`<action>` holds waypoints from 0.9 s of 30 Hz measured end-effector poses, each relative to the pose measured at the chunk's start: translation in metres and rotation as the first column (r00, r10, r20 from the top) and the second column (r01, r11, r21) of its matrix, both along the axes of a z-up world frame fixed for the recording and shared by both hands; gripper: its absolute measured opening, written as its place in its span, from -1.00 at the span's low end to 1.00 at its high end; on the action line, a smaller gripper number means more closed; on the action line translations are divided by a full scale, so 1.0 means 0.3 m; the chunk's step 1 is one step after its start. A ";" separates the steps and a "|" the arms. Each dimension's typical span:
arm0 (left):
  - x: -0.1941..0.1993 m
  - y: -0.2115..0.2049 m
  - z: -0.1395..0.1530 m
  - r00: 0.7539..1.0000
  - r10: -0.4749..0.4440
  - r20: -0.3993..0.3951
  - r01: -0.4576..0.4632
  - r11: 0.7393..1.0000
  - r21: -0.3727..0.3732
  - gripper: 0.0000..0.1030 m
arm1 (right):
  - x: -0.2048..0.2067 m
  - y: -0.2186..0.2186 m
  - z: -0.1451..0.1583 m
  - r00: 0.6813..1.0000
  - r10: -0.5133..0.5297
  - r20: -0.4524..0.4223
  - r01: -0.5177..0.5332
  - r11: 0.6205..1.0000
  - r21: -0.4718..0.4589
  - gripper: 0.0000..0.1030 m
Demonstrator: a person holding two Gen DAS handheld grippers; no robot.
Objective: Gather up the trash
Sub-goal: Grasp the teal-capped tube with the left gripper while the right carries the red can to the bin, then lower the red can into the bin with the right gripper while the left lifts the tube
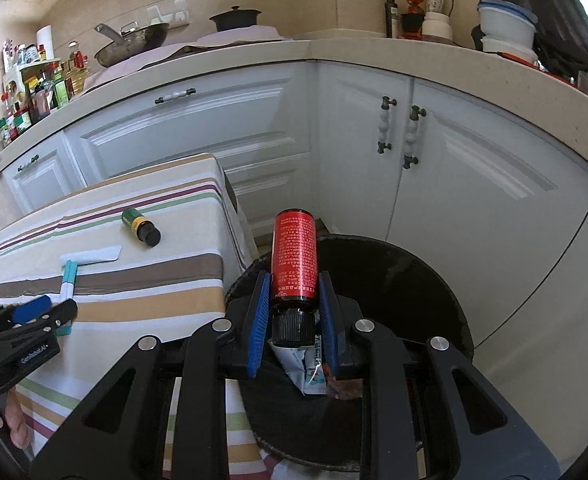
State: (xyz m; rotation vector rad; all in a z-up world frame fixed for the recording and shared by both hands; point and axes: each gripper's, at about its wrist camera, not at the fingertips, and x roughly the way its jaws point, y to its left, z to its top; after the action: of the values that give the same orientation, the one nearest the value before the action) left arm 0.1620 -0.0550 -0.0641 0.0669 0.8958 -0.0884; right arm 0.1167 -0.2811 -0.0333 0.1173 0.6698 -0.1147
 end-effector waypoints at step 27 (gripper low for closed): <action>-0.162 -0.053 0.217 0.966 -0.093 0.242 0.107 0.993 -0.043 -0.65 | -0.125 -0.029 0.100 0.994 -0.046 0.100 0.049 0.998 -0.028 -0.55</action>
State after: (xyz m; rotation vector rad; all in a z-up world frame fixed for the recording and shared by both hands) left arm 0.1135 -0.0709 0.0009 0.0693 0.6472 -0.1954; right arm 0.0792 -0.2899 -0.0033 0.1094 0.5657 -0.1640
